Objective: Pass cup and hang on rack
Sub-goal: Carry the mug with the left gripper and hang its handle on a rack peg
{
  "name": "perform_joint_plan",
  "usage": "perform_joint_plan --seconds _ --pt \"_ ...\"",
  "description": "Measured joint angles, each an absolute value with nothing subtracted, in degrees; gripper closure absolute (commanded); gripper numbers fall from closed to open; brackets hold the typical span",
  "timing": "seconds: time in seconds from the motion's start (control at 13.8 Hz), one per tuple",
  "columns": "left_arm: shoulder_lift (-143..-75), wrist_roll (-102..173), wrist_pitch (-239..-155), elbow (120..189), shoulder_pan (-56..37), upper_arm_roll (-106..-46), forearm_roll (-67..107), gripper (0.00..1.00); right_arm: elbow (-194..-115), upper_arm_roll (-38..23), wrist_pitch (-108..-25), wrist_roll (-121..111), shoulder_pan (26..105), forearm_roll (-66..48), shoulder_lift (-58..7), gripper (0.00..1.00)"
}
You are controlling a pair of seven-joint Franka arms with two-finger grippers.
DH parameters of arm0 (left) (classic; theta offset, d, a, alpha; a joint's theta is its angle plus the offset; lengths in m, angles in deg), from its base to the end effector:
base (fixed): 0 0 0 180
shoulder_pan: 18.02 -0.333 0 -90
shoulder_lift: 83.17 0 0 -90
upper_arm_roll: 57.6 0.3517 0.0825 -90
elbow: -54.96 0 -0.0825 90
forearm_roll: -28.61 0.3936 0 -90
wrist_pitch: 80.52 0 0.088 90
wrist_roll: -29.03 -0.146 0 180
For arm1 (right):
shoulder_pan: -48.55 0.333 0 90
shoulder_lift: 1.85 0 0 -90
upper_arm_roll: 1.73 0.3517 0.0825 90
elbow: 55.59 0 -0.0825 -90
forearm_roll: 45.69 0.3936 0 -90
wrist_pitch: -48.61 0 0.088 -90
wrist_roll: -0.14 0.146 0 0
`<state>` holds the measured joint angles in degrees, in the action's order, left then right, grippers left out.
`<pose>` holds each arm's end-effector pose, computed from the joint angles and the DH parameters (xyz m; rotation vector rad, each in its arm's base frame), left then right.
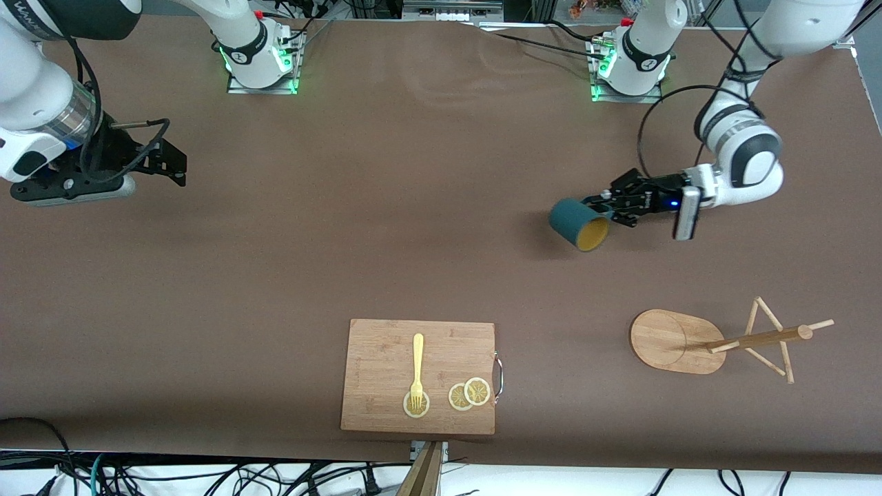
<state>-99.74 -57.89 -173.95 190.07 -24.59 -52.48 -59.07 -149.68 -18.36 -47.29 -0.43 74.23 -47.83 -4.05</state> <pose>0.4975 -0.0400 0.2485 1.6775 -0.2101 0.4792 0.5759 0.0894 0.5746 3.0818 0.2657 -0.0025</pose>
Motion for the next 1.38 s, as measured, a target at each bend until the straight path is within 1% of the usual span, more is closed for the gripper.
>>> perform_joint_plan --seconds 0.22,0.36,0.51,0.65,0.87,1.01,1.16,1.38 --pt "-99.2 -36.8 -169.6 188.0 -27.7 -49.2 -59.0 1.0 -149.5 -18.2 -45.2 -0.4 74.3 -47.8 -4.1 0.0" --pt "-99.3 -24.0 -166.8 184.6 -30.9 -49.0 -59.1 1.0 -149.5 -18.4 -42.8 -0.2 74.2 -47.8 -4.1 0.0" --pt "-99.3 -14.7 -164.2 181.6 -33.4 -48.9 -60.6 1.0 -149.5 -18.7 -42.6 -0.2 74.0 -47.8 -4.2 0.0" --pt "-100.3 -10.8 -162.9 180.2 -35.8 -48.9 -63.2 1.0 -149.5 -18.8 -43.4 -0.1 74.0 -47.8 -4.2 0.0" --pt "-106.8 -9.5 -158.0 177.2 -39.6 -49.1 -67.9 1.0 -149.3 -18.8 -44.0 -0.1 73.7 -47.8 -4.2 0.0" --pt "-111.2 -9.4 -156.5 174.6 -40.7 -49.3 -71.3 1.0 -149.3 -18.8 -44.0 -0.1 73.7 -47.8 -4.2 0.0" --pt "-113.6 -7.8 -156.1 172.3 -40.9 -49.4 -74.1 1.0 -149.3 -18.8 -44.1 -0.1 73.7 -47.8 -4.2 0.0" --pt "-115.2 -5.0 -156.1 168.8 -41.3 -49.5 -75.5 1.0 -149.2 -18.8 -44.1 -0.1 73.7 -47.8 -4.2 0.0"
